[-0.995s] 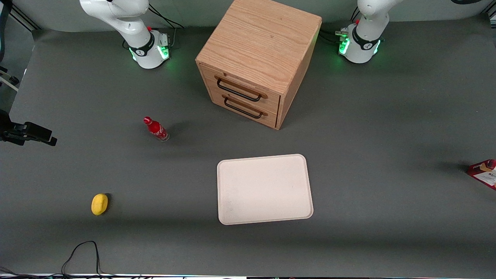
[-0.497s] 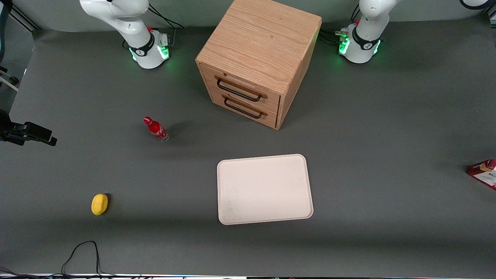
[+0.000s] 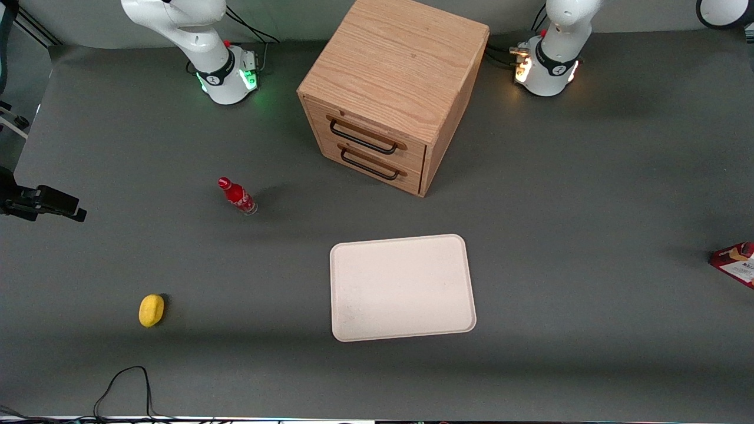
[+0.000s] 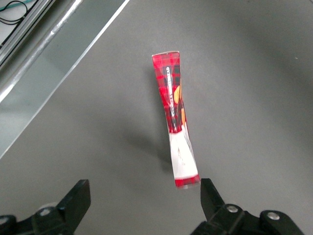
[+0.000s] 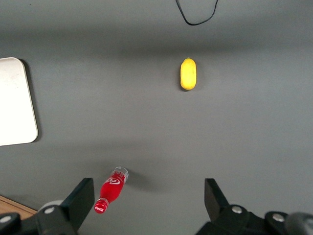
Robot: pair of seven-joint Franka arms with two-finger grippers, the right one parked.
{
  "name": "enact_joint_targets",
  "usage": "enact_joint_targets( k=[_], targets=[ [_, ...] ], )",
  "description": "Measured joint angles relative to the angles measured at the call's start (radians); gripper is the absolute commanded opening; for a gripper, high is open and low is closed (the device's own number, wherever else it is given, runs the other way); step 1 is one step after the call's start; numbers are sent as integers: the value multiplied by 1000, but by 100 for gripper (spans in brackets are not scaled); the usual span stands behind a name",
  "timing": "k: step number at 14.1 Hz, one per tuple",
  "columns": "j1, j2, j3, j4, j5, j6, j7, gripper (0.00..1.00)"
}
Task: Place red cookie box on tray
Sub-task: 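Lower the open left gripper and close it on the cookie box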
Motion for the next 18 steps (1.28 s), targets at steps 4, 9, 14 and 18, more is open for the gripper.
enact_joint_targets(
  k=[4, 9, 14, 18],
  targets=[
    [0, 118, -2, 1, -5, 138, -8, 100],
    [-10, 170, -10, -4, -9, 189, -74, 100],
    [-12, 185, -12, -26, -9, 243, -80, 97],
    [-12, 194, -12, -26, -9, 249, -80, 7]
  ],
)
